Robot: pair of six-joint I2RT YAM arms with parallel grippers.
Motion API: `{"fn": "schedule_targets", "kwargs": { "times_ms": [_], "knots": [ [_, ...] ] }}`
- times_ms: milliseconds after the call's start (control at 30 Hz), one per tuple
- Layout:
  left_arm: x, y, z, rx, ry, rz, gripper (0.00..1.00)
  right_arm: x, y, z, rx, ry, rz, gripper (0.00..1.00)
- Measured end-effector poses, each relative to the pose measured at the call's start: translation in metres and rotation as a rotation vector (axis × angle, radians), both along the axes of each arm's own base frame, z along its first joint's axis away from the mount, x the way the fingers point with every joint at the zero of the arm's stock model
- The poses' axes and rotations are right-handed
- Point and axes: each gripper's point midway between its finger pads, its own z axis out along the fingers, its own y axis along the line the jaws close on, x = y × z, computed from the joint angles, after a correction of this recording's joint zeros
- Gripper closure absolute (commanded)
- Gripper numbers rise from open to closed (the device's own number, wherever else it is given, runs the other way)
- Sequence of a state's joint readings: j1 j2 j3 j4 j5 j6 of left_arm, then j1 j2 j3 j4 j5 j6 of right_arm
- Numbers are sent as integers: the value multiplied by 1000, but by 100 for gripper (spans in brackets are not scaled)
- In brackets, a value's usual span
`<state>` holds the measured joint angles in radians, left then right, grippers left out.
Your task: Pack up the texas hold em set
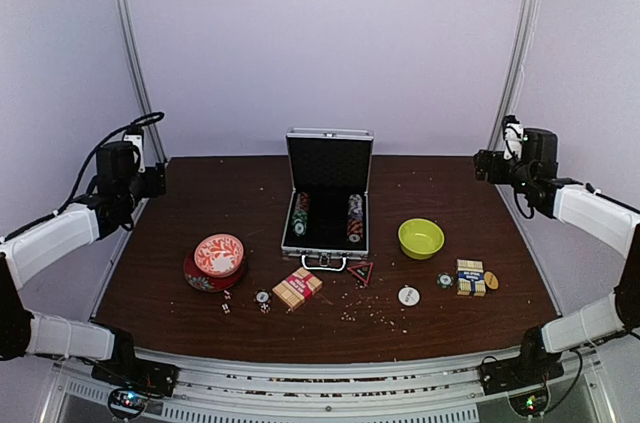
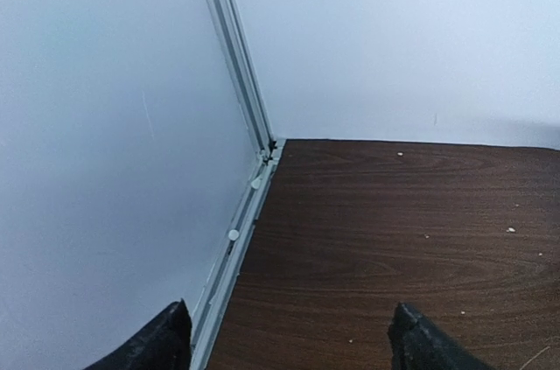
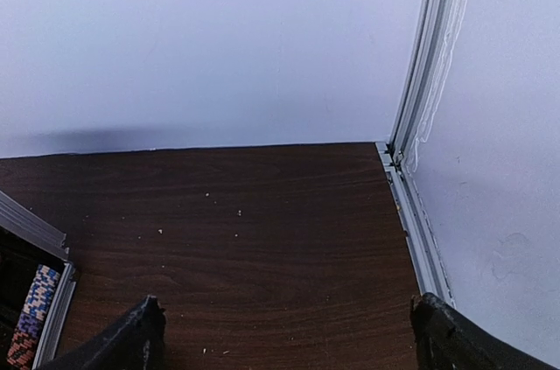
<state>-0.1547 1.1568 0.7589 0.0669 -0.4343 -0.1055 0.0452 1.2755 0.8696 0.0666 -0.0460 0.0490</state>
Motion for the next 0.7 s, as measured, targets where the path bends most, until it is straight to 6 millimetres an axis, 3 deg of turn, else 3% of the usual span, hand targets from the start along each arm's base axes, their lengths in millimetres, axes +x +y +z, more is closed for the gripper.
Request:
{"fn": "schedule_targets", "kwargs": {
  "times_ms": [133,233,400,567,700],
  "knots": [
    [6,-13,2,-37,-5,-85,41,7,0,7,-28,-4,9,0],
    [14,-29,6,-66,-8,-170,40,13,4,11,-70,6,47,9],
    [18,-71,19,-98,-25,-338,36,18,41,14,-108,37,259,25],
    [19,-138,20,-130,10,-545,36,10,125,4,-211,90,547,38],
    [23,-183,-4,-157,105,-671,38,-24,220,-22,-357,139,837,47]
  ]
}}
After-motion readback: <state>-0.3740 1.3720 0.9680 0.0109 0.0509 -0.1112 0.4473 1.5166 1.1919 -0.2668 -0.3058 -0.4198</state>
